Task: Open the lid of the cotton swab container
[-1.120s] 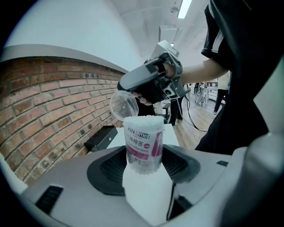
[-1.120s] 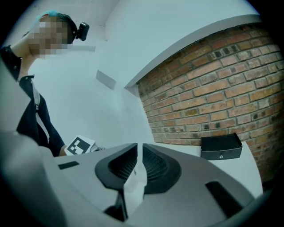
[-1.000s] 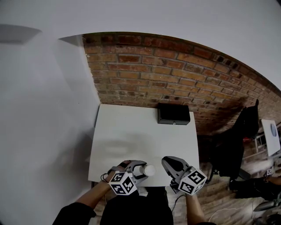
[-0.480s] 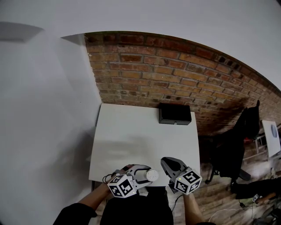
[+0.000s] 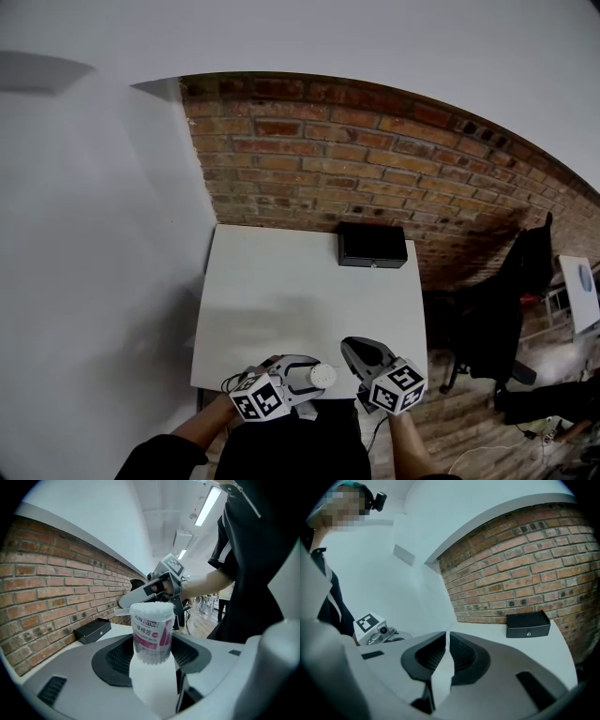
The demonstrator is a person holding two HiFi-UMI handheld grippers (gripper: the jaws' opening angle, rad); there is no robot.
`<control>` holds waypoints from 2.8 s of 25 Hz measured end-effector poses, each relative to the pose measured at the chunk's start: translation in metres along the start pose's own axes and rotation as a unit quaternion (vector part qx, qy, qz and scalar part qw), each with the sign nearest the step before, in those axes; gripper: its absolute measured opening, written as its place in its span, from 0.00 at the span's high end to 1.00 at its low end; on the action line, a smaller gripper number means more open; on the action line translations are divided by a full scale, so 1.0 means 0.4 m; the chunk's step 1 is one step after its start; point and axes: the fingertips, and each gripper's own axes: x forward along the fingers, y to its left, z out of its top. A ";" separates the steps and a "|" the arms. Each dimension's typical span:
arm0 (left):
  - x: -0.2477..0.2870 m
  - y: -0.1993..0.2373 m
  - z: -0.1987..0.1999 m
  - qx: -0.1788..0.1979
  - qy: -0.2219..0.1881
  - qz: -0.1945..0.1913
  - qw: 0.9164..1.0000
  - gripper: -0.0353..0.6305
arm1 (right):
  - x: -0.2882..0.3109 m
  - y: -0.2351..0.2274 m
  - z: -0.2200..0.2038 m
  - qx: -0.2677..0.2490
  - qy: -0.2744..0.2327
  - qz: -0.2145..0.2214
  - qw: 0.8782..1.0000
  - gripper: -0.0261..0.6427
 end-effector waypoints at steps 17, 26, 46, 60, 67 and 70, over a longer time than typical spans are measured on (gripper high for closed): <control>0.012 0.005 -0.037 -0.003 0.023 0.016 1.000 0.56 | -0.044 0.041 0.059 -0.029 -0.047 -0.009 0.998 0.90; 0.004 0.028 -0.052 -0.019 0.033 0.037 0.999 0.56 | -0.087 0.010 0.097 0.014 -0.091 -0.026 0.995 0.90; -0.096 0.274 0.073 -0.058 -0.046 0.247 0.966 0.56 | -0.176 -0.083 0.071 -0.034 -0.139 -0.227 0.963 0.92; -0.093 0.292 0.112 -0.055 -0.062 0.245 0.966 0.56 | -0.145 -0.091 -0.027 -0.028 -0.085 -0.243 0.966 0.93; -0.087 0.280 0.105 -0.059 -0.053 0.232 0.969 0.56 | -0.132 -0.087 -0.022 -0.030 -0.079 -0.233 0.969 0.93; -0.085 0.274 0.098 -0.059 -0.051 0.227 0.971 0.56 | -0.126 -0.084 -0.022 -0.032 -0.077 -0.229 0.970 0.93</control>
